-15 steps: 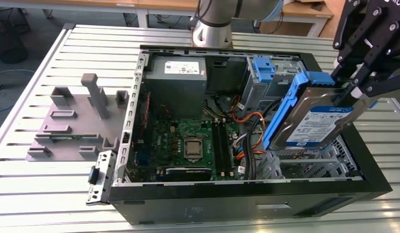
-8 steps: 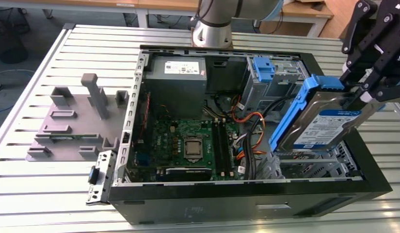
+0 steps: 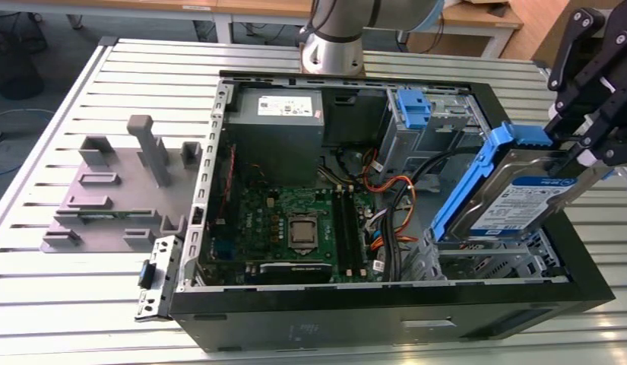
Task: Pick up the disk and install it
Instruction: 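Pick up the disk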
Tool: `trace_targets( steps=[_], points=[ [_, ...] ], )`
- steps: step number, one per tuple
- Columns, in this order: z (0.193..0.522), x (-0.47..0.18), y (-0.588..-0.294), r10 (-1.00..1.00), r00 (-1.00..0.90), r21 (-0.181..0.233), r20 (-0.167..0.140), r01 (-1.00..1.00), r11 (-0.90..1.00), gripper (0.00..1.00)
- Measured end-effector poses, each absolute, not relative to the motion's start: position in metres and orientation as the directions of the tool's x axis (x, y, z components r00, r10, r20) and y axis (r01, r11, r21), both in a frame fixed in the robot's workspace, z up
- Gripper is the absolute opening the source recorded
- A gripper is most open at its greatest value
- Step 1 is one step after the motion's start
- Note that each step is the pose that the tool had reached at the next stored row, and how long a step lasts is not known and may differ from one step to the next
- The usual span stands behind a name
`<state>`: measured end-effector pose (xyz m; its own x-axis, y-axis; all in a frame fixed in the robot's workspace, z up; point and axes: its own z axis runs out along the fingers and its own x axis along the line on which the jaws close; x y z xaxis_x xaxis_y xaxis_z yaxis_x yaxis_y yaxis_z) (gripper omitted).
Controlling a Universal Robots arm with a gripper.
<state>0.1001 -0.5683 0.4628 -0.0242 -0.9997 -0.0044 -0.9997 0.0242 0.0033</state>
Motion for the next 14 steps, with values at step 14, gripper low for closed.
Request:
trace_targets(
  steps=[14],
  points=[
    [0.458, 0.1063, -0.5682, -1.0, -0.024, 0.003, -0.005, -1.0, 0.024, 0.35]
  ],
)
